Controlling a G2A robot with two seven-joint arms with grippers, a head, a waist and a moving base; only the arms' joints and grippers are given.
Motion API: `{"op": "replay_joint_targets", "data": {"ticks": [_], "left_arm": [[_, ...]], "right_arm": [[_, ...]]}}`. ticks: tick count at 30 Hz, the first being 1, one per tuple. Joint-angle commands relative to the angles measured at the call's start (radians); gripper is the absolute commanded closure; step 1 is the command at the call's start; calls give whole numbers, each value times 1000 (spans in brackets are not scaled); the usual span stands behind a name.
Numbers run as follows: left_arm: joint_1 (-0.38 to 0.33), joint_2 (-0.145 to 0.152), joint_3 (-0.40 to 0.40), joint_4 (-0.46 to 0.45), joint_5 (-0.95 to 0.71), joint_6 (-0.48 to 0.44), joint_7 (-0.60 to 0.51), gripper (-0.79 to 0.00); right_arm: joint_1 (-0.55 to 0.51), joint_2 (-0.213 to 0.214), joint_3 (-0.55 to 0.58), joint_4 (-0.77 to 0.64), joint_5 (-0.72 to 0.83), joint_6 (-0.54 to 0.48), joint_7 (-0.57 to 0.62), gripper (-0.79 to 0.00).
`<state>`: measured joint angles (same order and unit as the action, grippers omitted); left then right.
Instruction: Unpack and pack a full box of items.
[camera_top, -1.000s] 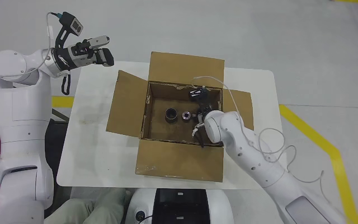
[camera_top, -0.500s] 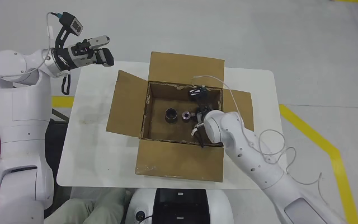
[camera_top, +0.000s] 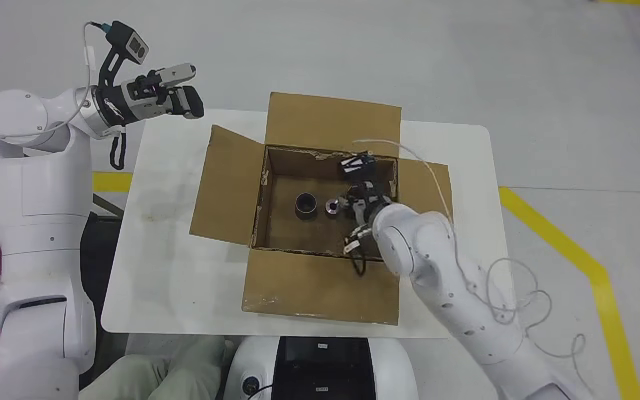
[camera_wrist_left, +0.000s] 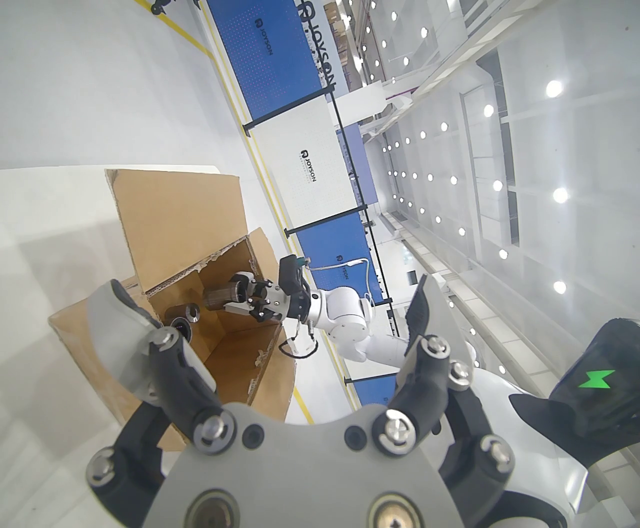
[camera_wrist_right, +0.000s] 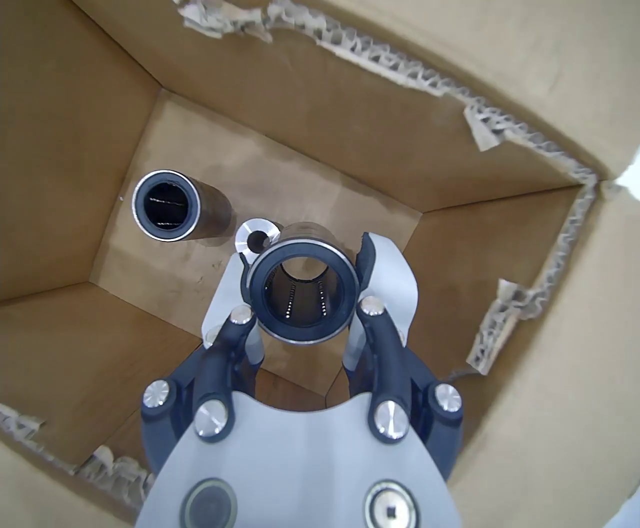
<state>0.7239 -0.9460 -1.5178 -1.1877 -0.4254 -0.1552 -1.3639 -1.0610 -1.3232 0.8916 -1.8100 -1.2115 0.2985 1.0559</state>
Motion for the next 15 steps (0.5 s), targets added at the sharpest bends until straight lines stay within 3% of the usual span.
{"op": "replay_joint_targets", "data": {"ticks": [1,15], "left_arm": [[0,0,0,0,0,0,0,-785],[0,0,0,0,0,0,0,-785]], "right_arm": [[-14,2,11,-30,-12,-2,-1,0],[-162,21,127,-255,-7,-44,-20,0]]}}
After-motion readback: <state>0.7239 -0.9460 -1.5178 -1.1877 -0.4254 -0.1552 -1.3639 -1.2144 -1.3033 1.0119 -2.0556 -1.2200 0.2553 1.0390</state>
